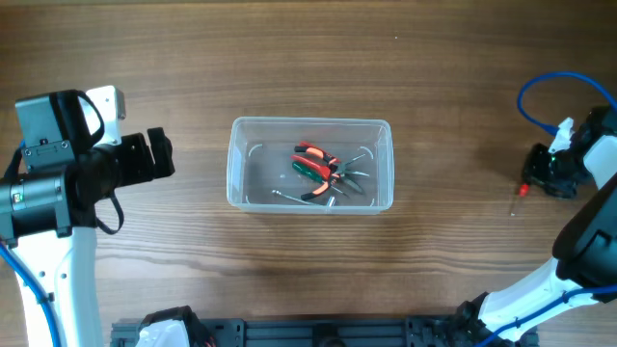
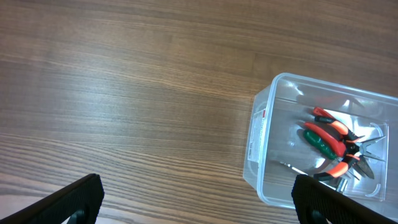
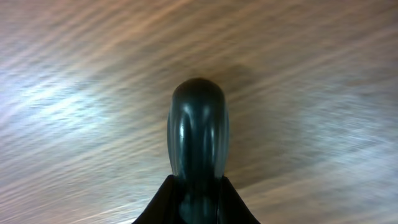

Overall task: Pack container
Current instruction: 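Grasp the black-red screwdriver with the right gripper, then place the black-red screwdriver into the container and release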

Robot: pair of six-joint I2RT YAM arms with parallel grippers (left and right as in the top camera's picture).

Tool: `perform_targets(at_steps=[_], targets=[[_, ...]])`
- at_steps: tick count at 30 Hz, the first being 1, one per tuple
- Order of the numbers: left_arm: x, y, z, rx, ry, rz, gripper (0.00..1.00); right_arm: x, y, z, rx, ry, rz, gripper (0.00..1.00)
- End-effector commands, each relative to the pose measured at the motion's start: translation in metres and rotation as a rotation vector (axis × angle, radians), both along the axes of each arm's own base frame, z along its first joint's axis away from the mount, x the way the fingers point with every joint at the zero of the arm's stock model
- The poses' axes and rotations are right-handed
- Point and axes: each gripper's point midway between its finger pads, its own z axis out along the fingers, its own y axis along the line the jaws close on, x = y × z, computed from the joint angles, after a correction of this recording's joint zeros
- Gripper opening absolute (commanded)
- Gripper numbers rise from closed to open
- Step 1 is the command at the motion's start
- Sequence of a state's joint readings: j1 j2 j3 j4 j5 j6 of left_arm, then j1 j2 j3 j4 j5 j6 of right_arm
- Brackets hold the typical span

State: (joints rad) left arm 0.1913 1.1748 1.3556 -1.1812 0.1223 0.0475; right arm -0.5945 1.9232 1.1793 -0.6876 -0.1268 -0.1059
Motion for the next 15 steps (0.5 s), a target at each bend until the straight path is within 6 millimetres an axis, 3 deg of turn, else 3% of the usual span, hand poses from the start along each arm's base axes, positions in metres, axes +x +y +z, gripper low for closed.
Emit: perform_targets(at_steps=[1,2,3,4,6,7,8,10,11,15], targets=[[0.001,-0.004,-0.003,-0.019,0.006,-0.013,1.0,0.047,0.04,0.04,0.183,-0.205,0.132,0.04],[0.001,-0.004,-0.003,-0.019,0.006,-0.013,1.0,0.064,0.045,0.075,0.141,-0.263,0.189,0.04],[0.001,-0.004,-0.003,-0.019,0.006,-0.013,1.0,0.073,0.051,0.096,0.112,-0.301,0.238,0.04],[0.001,-0.004,-0.003,-0.018,0.005,-0.013,1.0,0.086,0.068,0.135,0.056,-0.371,0.345,0.04],[0.002,-0.004,-0.003,-0.017,0.002,-0.013,1.0,0.1,0.113,0.195,-0.047,-0.475,0.562,0.04],[0.003,-0.004,-0.002,-0.016,-0.005,-0.013,1.0,0.104,0.151,0.227,-0.12,-0.535,0.714,0.04],[0.003,-0.004,-0.001,-0.015,-0.007,-0.013,1.0,0.103,0.18,0.24,-0.166,-0.566,0.831,0.04],[0.004,-0.004,-0.001,-0.015,-0.009,-0.013,1.0,0.091,0.255,0.251,-0.226,-0.606,1.142,0.04],[0.004,-0.004,-0.001,-0.016,-0.009,-0.013,1.0,0.071,0.319,0.242,-0.223,-0.61,1.422,0.04],[0.003,-0.004,-0.002,-0.017,-0.004,-0.013,1.0,0.036,0.414,0.201,-0.149,-0.57,1.769,0.04]])
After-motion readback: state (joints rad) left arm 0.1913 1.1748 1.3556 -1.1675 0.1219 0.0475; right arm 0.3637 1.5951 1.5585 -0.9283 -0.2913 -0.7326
